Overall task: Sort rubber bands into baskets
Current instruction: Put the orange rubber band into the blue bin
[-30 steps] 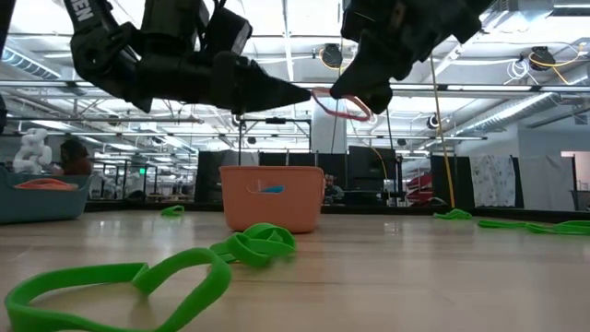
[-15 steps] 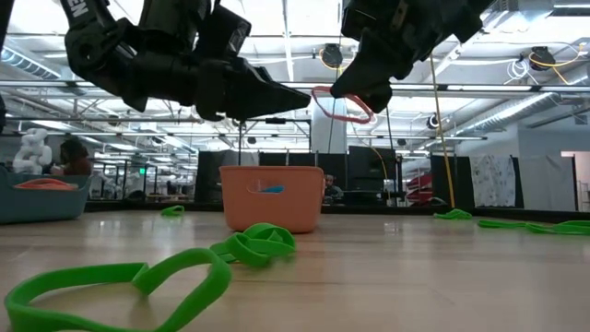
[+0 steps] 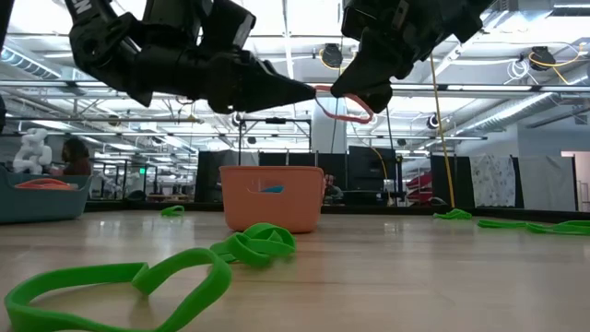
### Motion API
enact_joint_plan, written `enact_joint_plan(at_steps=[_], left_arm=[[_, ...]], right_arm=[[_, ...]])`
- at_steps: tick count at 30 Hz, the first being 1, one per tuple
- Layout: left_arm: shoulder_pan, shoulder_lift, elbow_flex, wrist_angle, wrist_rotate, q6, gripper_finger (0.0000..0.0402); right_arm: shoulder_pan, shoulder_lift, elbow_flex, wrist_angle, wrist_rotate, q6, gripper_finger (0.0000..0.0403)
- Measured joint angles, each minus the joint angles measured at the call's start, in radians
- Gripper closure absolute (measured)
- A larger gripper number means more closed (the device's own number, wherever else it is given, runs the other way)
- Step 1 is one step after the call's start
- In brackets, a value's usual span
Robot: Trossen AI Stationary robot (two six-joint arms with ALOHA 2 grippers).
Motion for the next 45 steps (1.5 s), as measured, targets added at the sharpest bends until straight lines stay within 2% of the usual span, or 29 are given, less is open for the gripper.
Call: enact_joint_plan(at_steps=[7,14,28,36,43,45], left_arm=[[0.0,0.0,0.03,-0.012,0.001,0.0,0.0228],[0.0,0.0,0.062,-0.091,0.02,-0.001,0.0228],[0.0,0.0,0.063,-0.119,0.025,-0.001,0.0233],[0.0,0.0,0.063,-0.119,0.025,-0.001,0.0292],[0.001,0.0,0.063,-0.118,0.025,-0.001,0.038],[0.001,0.0,0.063,-0.118,0.025,-0.001,0.0392]], right_arm=[[0.0,0.0,0.0,0.0,0.0,0.001,0.0403],[0.0,0.0,0.0,0.0,0.001,0.001,0.0403],[-0.001,0.0,0.0,0.009,0.004,-0.008,0.0403],[-0.001,0.0,0.0,0.034,0.003,-0.015,0.0403],[-0.001,0.0,0.0,0.034,0.003,-0.015,0.0403],[-0.001,0.0,0.0,0.034,0.003,-0.019,0.0403]])
